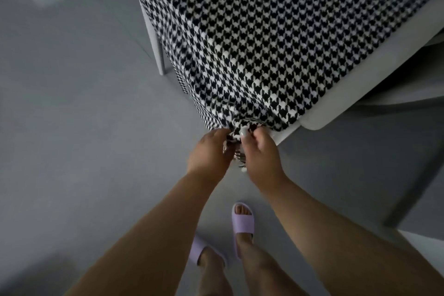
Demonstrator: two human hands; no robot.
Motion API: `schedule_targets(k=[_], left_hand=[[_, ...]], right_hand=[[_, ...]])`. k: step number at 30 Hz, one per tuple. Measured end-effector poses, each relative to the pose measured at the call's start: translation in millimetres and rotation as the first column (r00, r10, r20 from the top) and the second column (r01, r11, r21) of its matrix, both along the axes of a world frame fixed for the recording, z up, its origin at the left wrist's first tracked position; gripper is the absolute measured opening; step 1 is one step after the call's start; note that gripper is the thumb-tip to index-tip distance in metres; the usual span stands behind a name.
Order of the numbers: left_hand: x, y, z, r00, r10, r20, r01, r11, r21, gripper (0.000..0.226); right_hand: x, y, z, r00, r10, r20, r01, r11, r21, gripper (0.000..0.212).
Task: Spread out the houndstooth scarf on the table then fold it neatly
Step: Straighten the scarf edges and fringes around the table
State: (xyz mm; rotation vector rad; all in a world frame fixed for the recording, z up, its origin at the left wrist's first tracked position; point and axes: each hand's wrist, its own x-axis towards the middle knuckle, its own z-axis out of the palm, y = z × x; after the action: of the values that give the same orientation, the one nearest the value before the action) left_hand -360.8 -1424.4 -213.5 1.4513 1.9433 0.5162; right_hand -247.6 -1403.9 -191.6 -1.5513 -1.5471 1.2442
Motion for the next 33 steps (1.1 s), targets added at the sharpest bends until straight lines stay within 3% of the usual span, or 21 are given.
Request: schedule_targets(k=[1, 2, 4, 5, 7, 10, 12, 15, 17, 20, 23, 25, 28, 30, 33], left_hand=[[-5, 2, 8, 1.000, 0.015, 0.016, -0.016, 1.000, 0.011, 0.010], [-11, 4, 18, 0.999, 0.019, 0.043, -0.020, 1.000, 0.018, 0.007], [-23, 8, 42, 0.997, 0.017, 0.077, -0.019, 0.999, 0.037, 0.026], [-29, 10, 55, 0.996, 0.010, 0.087, -0.015, 0.998, 0.053, 0.027], [-38, 16, 82, 0.994, -0.014, 0.105, 0.004, 0.996, 0.087, 0.014], [-47, 25, 114, 0.983, 0.019, 0.185, -0.047, 0.988, 0.148, 0.005], [-52, 29, 129, 0.956, 0.069, 0.284, -0.117, 0.981, 0.157, 0.005], [-58, 24, 143, 0.839, 0.163, 0.519, -0.272, 0.952, 0.140, 0.046], [-62, 9, 142, 0.831, 0.206, 0.517, -0.330, 0.930, 0.159, 0.059], [-59, -13, 138, 0.876, 0.175, 0.450, -0.242, 0.966, 0.095, 0.054], [-53, -10, 143, 0.935, 0.158, 0.316, -0.209, 0.969, 0.135, 0.018], [-56, -2, 157, 0.929, 0.199, 0.313, -0.269, 0.942, 0.202, 0.030], [-67, 10, 184, 0.891, 0.199, 0.409, -0.319, 0.914, 0.250, 0.029], [-71, 14, 199, 0.896, 0.189, 0.402, -0.326, 0.895, 0.304, 0.036], [-74, 20, 214, 0.890, 0.188, 0.415, -0.344, 0.876, 0.340, 0.040]], right_hand=[[-1, 1, 7, 0.999, -0.015, -0.052, 0.016, 1.000, 0.008, 0.035], [1, 2, 12, 0.992, -0.025, -0.126, 0.025, 1.000, -0.001, 0.031], [6, 0, 16, 0.963, 0.035, -0.268, -0.048, 0.998, -0.043, 0.030], [9, -3, 16, 0.956, 0.097, -0.276, -0.123, 0.989, -0.078, 0.044], [11, -11, 10, 0.967, 0.229, -0.109, -0.245, 0.956, -0.164, 0.069], [3, -15, 3, 0.914, 0.337, 0.227, -0.320, 0.941, -0.108, 0.041], [-7, -11, 17, 0.918, 0.297, 0.263, -0.305, 0.952, -0.010, 0.032], [-19, 0, 60, 0.970, 0.239, 0.037, -0.238, 0.971, -0.024, 0.033], [-22, 9, 92, 0.968, 0.182, -0.173, -0.200, 0.975, -0.093, 0.030], [-32, 26, 128, 0.945, 0.152, -0.290, -0.181, 0.981, -0.073, 0.028], [-45, 39, 153, 0.943, 0.126, -0.307, -0.130, 0.991, 0.005, 0.045], [-47, 42, 168, 0.923, 0.093, -0.373, -0.109, 0.994, -0.022, 0.052], [-42, 45, 176, 0.876, 0.172, -0.450, -0.231, 0.970, -0.081, 0.062], [-40, 44, 176, 0.834, 0.301, -0.462, -0.375, 0.924, -0.076, 0.051], [-39, 41, 170, 0.781, 0.372, -0.502, -0.500, 0.854, -0.145, 0.012]])
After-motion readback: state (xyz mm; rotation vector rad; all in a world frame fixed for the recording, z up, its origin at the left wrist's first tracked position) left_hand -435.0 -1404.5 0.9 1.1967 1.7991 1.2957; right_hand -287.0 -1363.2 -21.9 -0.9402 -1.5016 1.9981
